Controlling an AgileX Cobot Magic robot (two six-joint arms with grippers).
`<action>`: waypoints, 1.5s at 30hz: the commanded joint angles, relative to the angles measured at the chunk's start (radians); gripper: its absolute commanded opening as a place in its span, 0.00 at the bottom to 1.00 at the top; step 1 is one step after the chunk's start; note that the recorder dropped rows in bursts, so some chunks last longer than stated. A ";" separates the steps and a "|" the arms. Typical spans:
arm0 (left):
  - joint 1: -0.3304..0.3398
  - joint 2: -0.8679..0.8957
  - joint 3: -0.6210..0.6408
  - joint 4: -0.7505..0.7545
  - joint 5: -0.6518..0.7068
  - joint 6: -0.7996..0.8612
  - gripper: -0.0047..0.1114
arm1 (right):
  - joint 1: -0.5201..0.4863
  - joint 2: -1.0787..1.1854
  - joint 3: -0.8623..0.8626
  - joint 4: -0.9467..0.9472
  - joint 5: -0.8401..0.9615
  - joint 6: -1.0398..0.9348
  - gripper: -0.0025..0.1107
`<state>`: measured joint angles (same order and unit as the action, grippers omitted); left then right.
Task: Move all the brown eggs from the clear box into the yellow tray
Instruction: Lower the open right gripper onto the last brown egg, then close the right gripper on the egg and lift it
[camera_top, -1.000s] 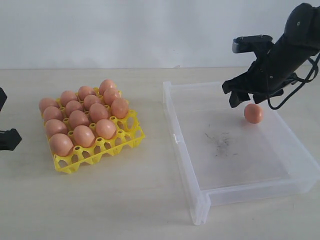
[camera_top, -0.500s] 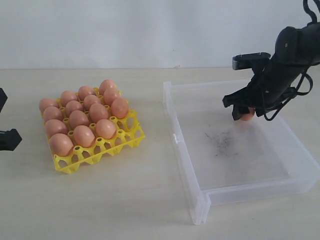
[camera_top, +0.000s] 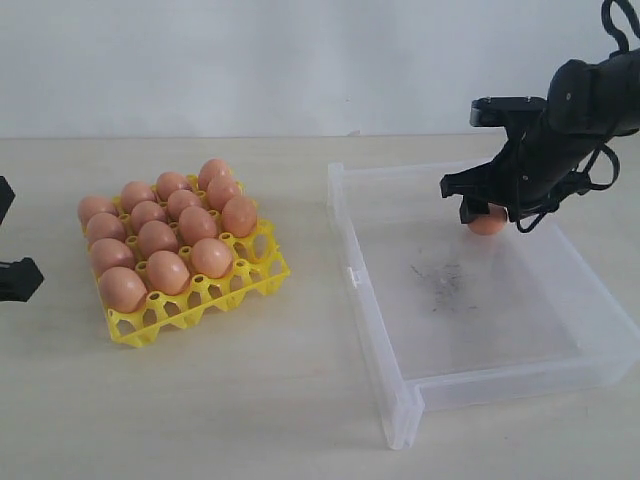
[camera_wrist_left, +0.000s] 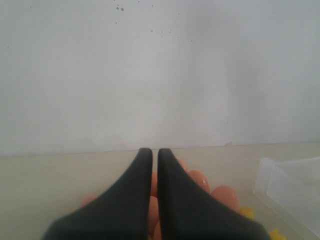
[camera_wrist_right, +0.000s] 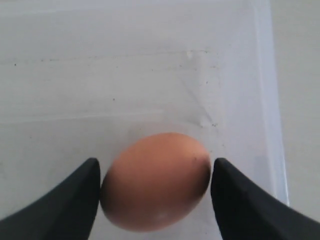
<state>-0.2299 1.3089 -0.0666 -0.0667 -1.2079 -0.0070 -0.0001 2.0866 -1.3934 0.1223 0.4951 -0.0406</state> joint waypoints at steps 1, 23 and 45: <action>-0.001 -0.006 0.006 -0.008 0.004 0.015 0.07 | -0.001 -0.001 -0.004 -0.002 0.016 0.000 0.52; -0.001 -0.006 0.006 -0.008 0.006 0.015 0.07 | -0.001 -0.001 -0.004 0.138 0.090 -0.156 0.02; -0.001 -0.006 0.006 -0.008 0.006 0.015 0.07 | 0.000 -0.011 -0.004 0.110 0.284 -0.364 0.54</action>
<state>-0.2299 1.3089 -0.0666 -0.0667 -1.2042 0.0000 -0.0001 2.0764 -1.4012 0.2401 0.7485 -0.4875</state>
